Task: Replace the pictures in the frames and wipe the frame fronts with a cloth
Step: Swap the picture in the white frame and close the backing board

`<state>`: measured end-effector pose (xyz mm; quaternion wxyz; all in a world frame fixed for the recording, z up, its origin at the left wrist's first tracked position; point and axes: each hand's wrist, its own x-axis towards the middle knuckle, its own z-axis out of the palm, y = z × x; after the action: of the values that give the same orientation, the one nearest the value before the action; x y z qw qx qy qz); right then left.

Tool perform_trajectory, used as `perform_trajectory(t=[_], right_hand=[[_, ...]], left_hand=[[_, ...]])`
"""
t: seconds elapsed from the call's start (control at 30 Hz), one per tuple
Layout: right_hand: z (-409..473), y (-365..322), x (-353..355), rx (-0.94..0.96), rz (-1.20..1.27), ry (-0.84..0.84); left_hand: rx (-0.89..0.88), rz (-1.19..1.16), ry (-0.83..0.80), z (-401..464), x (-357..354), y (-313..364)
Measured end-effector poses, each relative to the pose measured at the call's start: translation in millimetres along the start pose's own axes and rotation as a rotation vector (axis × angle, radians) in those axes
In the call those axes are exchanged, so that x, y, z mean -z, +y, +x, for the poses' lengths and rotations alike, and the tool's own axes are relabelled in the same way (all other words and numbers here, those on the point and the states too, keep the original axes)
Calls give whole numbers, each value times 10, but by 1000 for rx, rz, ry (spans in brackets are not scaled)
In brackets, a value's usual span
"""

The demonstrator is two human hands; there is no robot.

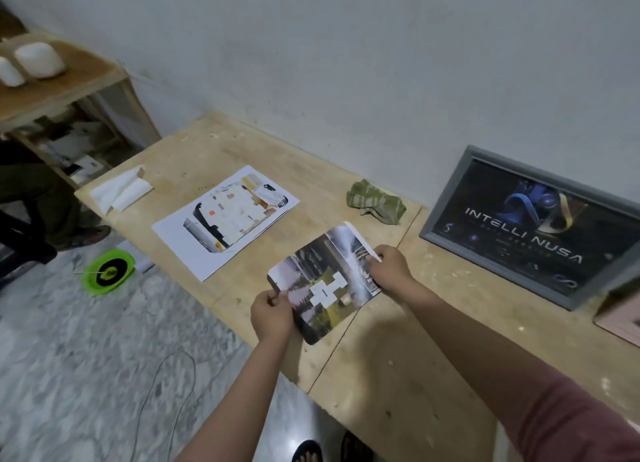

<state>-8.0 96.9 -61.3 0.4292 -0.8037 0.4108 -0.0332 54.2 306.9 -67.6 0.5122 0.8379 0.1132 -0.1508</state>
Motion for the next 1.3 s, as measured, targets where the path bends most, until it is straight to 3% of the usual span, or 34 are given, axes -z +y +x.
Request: perform_trajectory(t=[0.13,0.43,0.7,0.9,1.1,1.3], right_hand=[[-451,100,300,-56,183,177],[-1892,961,830,-238,460,576],[-2952,1973,1196,-469,368,834],[-3307,2519,1495,-466,303,851],[-3231,2966,1628,-365,156,765],[-3153,3127,1686,-387,73,663]], left_hand=[[-3,-78,-165,-135,-32,81],[-194,61,-597,-991,-309,59],[-306,175,-724,-2035,-852,-244],[-446,308,-715,-2562,-1218,-446],[-537,395,-608,-2764,-1435,-600],[-726,501,-641,-2787,-1491,-637]])
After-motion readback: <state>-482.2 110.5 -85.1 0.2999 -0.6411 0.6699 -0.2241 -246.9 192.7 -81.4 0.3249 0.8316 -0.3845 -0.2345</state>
